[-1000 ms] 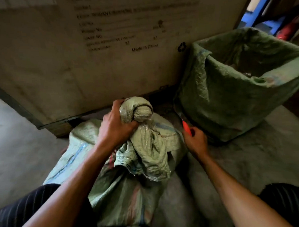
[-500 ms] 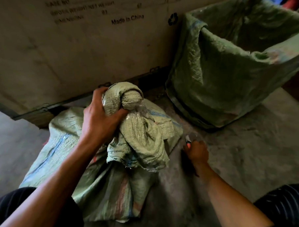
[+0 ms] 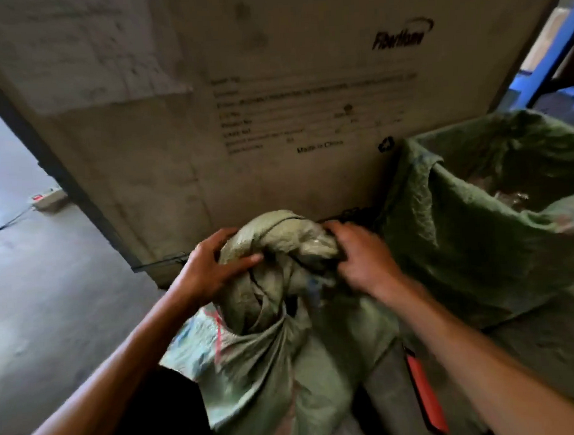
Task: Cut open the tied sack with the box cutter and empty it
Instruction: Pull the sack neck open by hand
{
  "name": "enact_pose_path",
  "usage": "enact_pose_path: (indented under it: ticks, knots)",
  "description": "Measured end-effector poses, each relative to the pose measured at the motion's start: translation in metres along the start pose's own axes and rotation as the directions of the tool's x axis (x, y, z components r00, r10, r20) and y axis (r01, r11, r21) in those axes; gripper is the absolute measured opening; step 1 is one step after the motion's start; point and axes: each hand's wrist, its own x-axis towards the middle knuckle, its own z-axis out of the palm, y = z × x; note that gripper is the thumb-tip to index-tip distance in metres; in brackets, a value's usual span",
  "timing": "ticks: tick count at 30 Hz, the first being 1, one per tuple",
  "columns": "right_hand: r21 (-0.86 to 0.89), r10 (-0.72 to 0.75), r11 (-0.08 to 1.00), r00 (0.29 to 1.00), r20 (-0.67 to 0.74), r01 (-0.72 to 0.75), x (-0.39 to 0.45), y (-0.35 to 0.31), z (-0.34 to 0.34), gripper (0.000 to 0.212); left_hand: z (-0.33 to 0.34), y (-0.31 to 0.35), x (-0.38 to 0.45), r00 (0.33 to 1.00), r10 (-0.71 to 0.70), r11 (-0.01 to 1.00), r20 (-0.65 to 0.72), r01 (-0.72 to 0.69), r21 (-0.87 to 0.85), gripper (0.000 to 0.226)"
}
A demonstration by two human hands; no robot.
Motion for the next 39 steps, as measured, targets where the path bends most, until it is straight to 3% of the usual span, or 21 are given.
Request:
enact_pose_path:
  ticks: [2,4,6,9,11,14,16,18,20,21,23,24,25,26,27,28,30,31,33,39]
  knots:
    - [-0.094,-0.049,0.995,0.973,-0.225,0.028,0.016,0.002,-0.039,0.060,-0.023,0.004,0.000,0.989,0.057,0.998,0.140,-0.055,-0.017,0.038]
    - [-0.084,-0.121,0.992,0.930,-0.347,0.097,0.031,-0.014,-0.074,0.052,-0.037,0.011,0.004,0.973,0.134,0.987,0.191,-0.148,0.063,0.040]
    - [-0.078,-0.186,0.982,0.899,-0.397,0.169,0.042,-0.038,-0.103,0.053,-0.047,0.018,0.008,0.968,0.217,0.957,0.129,-0.237,0.169,0.045]
    - [-0.056,-0.261,0.964,0.896,-0.358,0.259,0.052,-0.067,-0.121,0.056,-0.053,0.032,0.004,0.948,0.307,0.918,-0.080,-0.272,0.289,0.041]
    - [-0.027,-0.292,0.954,0.906,-0.305,0.298,0.056,-0.078,-0.118,0.058,-0.050,0.046,-0.005,0.960,0.255,0.961,-0.119,-0.238,0.140,0.046]
    - [0.130,-0.266,0.942,0.925,-0.271,0.309,0.057,-0.091,-0.113,0.058,-0.045,0.060,-0.010,0.999,0.036,0.970,-0.007,-0.036,-0.240,0.071]
    - [0.204,-0.236,0.938,0.948,-0.215,0.280,0.052,-0.098,-0.112,0.057,-0.045,0.061,-0.006,1.000,-0.008,0.962,-0.016,0.003,-0.274,0.076]
    - [0.017,-0.233,0.970,0.943,-0.236,0.244,0.051,-0.101,-0.114,0.063,-0.046,0.061,-0.001,0.992,0.018,0.978,-0.124,-0.043,-0.204,0.066]
    - [-0.279,-0.151,0.958,0.946,-0.286,0.069,0.047,-0.102,-0.119,0.070,-0.049,0.064,0.003,0.966,0.034,0.990,-0.257,-0.067,-0.120,0.056]
    - [-0.327,-0.098,0.945,0.939,-0.329,-0.016,0.041,-0.105,-0.120,0.070,-0.051,0.067,0.005,0.944,0.018,0.997,-0.331,-0.043,-0.069,0.053]
    - [-0.315,-0.186,0.949,0.856,-0.483,0.028,0.020,-0.121,-0.111,0.053,-0.052,0.075,0.004,0.896,-0.029,0.999,-0.443,0.034,0.003,0.054]
    - [-0.277,-0.231,0.957,0.805,-0.547,0.086,0.008,-0.129,-0.101,0.038,-0.052,0.077,0.003,0.892,-0.047,0.999,-0.450,0.049,-0.008,0.059]
    - [-0.203,-0.212,0.972,0.810,-0.547,0.117,-0.001,-0.138,-0.090,0.031,-0.051,0.080,0.001,0.908,-0.050,0.998,-0.416,0.035,-0.044,0.066]
    - [-0.044,-0.109,0.994,0.884,-0.454,0.100,-0.005,-0.145,-0.081,0.040,-0.049,0.082,-0.002,0.939,-0.033,0.997,-0.342,0.005,-0.083,0.072]
    - [0.206,0.045,0.978,0.960,-0.275,0.014,-0.004,-0.151,-0.075,0.053,-0.045,0.083,-0.005,0.969,0.002,0.993,-0.249,-0.031,-0.114,0.073]
    - [0.443,0.138,0.894,0.983,-0.125,-0.069,0.001,-0.155,-0.071,0.063,-0.041,0.084,-0.008,0.987,0.045,0.989,-0.157,-0.066,-0.132,0.067]
    - [0.710,0.214,0.699,0.973,-0.091,-0.088,0.015,-0.148,-0.061,0.054,-0.036,0.086,-0.014,0.988,0.139,0.979,-0.067,-0.147,-0.139,0.031]
    - [0.727,0.202,0.687,0.967,-0.156,-0.026,0.018,-0.146,-0.060,0.039,-0.039,0.089,-0.015,0.981,0.174,0.975,-0.087,-0.184,-0.124,0.019]
    - [0.732,0.179,0.680,0.958,-0.226,0.046,0.019,-0.141,-0.061,0.021,-0.052,0.088,-0.011,0.955,0.195,0.975,-0.224,-0.213,-0.056,0.026]
    - [0.828,0.179,0.559,0.970,-0.165,0.038,0.015,-0.129,-0.089,0.014,-0.071,0.102,0.005,0.863,0.216,0.971,-0.458,-0.239,0.007,0.030]
